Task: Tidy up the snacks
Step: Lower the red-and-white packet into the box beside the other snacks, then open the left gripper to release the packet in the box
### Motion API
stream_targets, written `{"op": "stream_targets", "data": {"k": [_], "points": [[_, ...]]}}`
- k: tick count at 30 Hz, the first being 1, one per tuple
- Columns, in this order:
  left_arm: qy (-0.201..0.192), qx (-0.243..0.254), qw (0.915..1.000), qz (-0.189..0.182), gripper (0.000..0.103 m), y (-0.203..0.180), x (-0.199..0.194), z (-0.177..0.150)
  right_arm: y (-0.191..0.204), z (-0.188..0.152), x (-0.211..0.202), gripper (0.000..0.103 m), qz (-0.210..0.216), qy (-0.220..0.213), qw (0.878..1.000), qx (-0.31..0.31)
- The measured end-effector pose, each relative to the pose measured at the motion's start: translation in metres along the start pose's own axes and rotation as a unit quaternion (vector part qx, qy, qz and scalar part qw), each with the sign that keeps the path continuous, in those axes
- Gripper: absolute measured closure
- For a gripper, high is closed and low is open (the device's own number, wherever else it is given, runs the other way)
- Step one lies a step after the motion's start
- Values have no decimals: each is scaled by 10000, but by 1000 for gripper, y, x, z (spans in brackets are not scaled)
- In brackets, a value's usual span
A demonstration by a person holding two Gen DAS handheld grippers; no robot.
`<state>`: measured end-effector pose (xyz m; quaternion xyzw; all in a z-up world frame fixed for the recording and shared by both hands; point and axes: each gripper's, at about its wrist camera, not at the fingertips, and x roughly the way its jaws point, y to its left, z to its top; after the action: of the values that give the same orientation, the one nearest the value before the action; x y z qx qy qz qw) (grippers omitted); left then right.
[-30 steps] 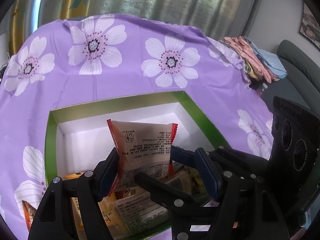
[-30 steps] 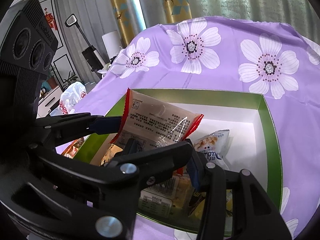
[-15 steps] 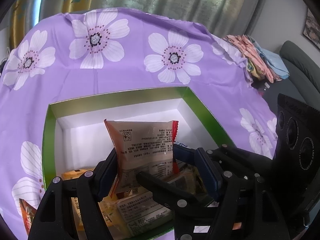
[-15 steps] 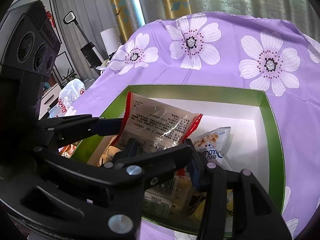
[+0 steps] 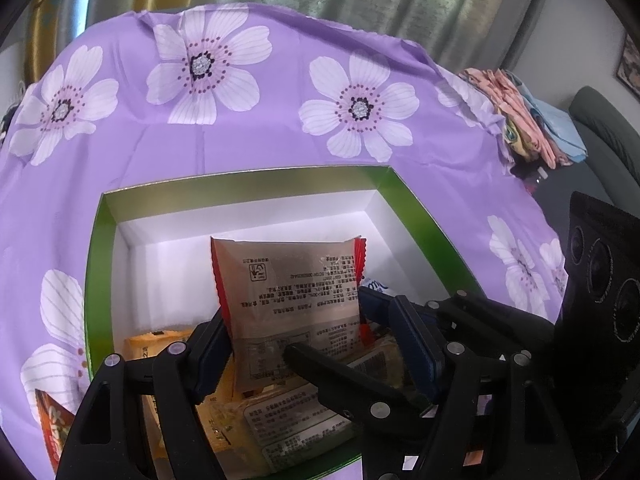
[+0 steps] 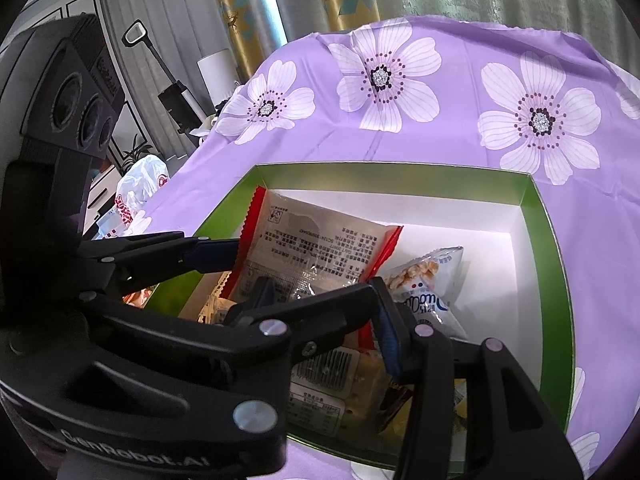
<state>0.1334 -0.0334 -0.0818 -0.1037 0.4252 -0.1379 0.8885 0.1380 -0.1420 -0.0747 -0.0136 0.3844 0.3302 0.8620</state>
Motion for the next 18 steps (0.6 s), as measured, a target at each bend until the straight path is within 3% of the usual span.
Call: {"op": "stream_targets", "data": {"k": [8,14,18], "points": [[45,-60,9999,75,26,0,-1,0,0,-1,0,50,-21,36,10000,59],[16,-153,9997,169,21,4,-6,0,1,-1,-4,44,-50,20,10000,82],[-49,-193,9994,276,19,5,-13,0,2,-2,-9,35,-77,-46,9999,118]]}}
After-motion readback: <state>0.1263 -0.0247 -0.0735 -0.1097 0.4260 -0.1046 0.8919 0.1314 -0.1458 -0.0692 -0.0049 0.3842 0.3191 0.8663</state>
